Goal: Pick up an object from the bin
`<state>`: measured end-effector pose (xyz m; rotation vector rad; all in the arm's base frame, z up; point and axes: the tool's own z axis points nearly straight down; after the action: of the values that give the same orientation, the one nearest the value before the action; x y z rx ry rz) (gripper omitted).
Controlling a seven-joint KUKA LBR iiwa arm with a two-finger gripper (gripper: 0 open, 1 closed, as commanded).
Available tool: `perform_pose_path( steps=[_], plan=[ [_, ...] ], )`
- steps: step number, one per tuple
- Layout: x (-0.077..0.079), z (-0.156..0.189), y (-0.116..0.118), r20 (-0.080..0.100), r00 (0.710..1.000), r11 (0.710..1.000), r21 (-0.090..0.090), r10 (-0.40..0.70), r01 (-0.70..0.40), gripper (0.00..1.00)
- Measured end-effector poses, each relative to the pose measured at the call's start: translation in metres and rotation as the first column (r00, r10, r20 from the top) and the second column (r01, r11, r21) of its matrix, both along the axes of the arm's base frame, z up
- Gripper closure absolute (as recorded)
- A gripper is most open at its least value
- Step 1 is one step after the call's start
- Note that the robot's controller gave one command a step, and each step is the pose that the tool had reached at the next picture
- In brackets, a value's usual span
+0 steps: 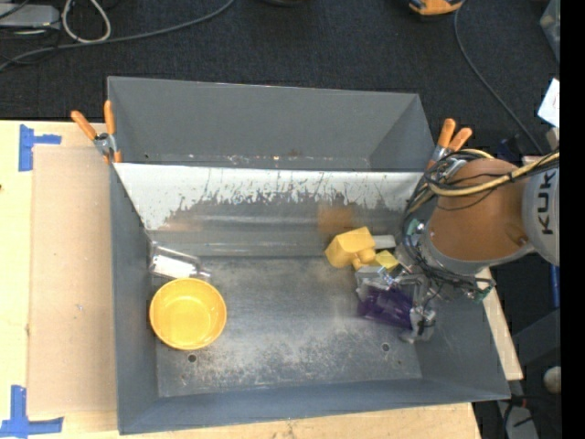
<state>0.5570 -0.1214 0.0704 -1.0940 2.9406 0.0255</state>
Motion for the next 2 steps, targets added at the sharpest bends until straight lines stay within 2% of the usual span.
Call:
perform_pose_path(
  steps=[1,2],
  plan=[
    [0.000,0.004,0.002,-0.004,1.000,1.000,0.003,-0.001,0.001,1.00],
    [-0.003,0.046,0.003,-0.010,1.000,1.000,0.004,-0.002,0.002,1.00]
  ],
)
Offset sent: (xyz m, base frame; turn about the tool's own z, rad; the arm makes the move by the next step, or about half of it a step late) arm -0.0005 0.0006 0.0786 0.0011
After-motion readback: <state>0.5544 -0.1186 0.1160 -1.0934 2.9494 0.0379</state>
